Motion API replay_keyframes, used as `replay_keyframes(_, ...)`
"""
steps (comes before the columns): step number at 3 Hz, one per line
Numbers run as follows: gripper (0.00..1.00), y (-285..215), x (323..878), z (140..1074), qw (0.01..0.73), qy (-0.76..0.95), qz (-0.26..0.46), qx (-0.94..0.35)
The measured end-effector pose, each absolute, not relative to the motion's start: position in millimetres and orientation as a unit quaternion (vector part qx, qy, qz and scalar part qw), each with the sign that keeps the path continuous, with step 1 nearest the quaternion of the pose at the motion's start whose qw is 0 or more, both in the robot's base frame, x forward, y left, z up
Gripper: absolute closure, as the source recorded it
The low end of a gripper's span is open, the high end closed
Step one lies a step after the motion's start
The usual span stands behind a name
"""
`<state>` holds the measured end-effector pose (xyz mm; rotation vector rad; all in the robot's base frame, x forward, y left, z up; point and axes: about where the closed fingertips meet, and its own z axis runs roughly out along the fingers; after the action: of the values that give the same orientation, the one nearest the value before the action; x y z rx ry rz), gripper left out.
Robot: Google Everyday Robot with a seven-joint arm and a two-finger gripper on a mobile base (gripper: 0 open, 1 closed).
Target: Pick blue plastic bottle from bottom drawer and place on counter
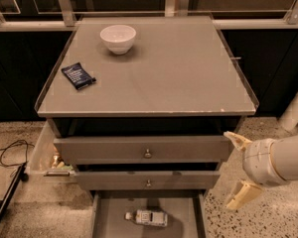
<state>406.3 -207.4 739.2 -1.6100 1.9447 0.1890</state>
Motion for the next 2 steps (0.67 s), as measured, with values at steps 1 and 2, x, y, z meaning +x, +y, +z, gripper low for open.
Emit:
replay_keyframes(1, 0.00, -202.0, 401.9, 736.7, 0.293, 0.731, 0.057, -0.614)
replay_keyframes(2, 0.00, -203.6, 396.9, 690.3, 0.275, 0.733, 0.043, -0.621)
